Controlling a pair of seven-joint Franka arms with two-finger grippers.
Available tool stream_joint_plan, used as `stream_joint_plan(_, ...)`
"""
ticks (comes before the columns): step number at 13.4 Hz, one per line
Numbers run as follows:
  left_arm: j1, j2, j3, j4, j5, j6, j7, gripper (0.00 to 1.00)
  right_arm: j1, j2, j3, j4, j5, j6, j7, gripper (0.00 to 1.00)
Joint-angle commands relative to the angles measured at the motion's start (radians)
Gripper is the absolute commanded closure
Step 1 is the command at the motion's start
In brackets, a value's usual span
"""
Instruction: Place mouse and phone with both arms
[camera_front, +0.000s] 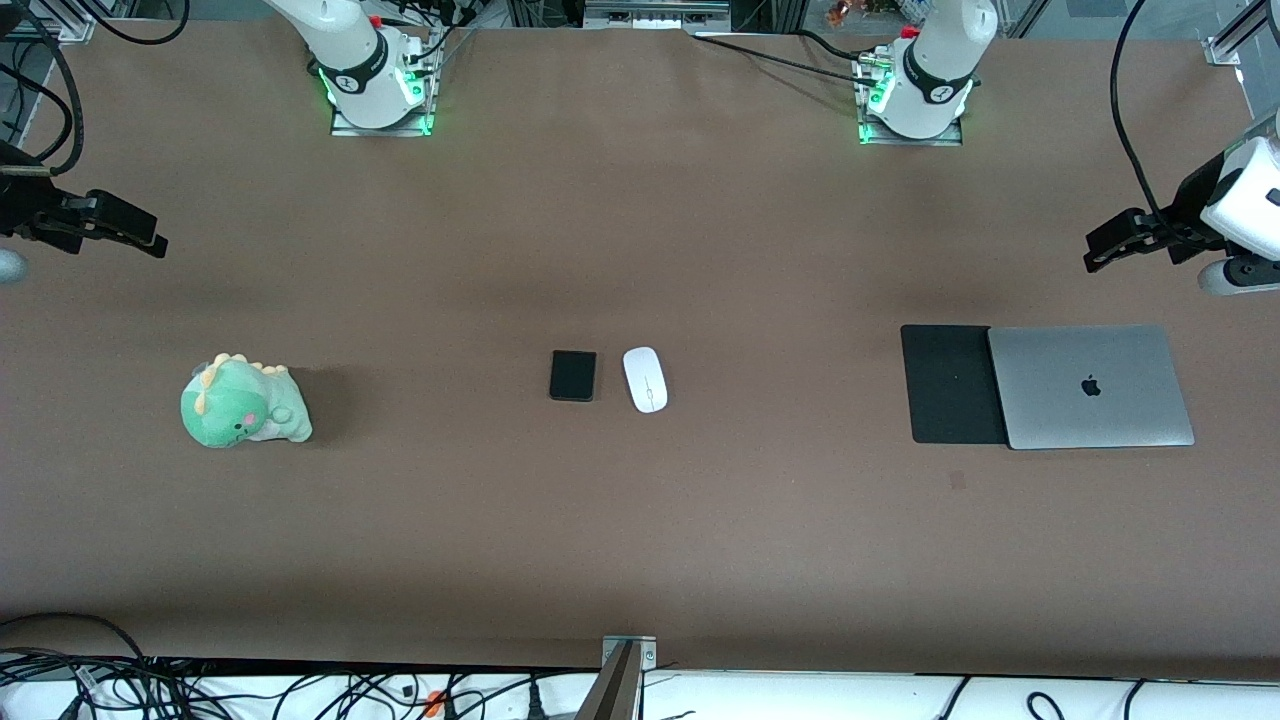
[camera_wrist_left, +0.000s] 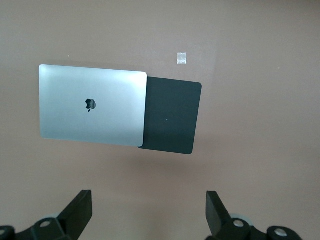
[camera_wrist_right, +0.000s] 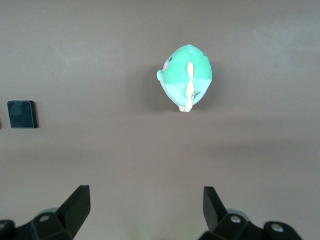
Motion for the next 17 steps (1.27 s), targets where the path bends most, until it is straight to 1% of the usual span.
stream_joint_plan(1,0.009,0.006,-0.008,0.024,-0.022,-0.015,-0.009,0.00,-0.018,0.003,0.020,0.011,-0.011,-0.015,0.008,0.00)
stream_joint_plan(9,0.007,0.011,-0.011,0.022,-0.027,-0.012,-0.029,0.00,-0.018,0.003,0.020,0.009,-0.011,-0.017,0.011,0.00)
stream_joint_plan(12,0.007,0.018,-0.011,0.013,-0.069,0.019,-0.044,0.00,-0.018,0.003,0.020,0.009,-0.011,-0.017,0.011,0.00)
stream_joint_plan(14,-0.006,0.046,-0.014,0.013,-0.102,0.046,-0.076,0.00,-0.018,0.003,0.020,0.009,-0.011,-0.017,0.011,0.00)
stream_joint_plan(15,-0.012,0.070,-0.029,0.015,-0.117,0.065,-0.110,0.00,-0.018,0.003,0.020,0.009,-0.011,-0.018,0.011,0.00)
stream_joint_plan(17,-0.017,0.116,-0.092,0.018,-0.119,0.118,-0.205,0.00,-0.018,0.003,0.020,0.008,-0.011,-0.017,0.011,0.00)
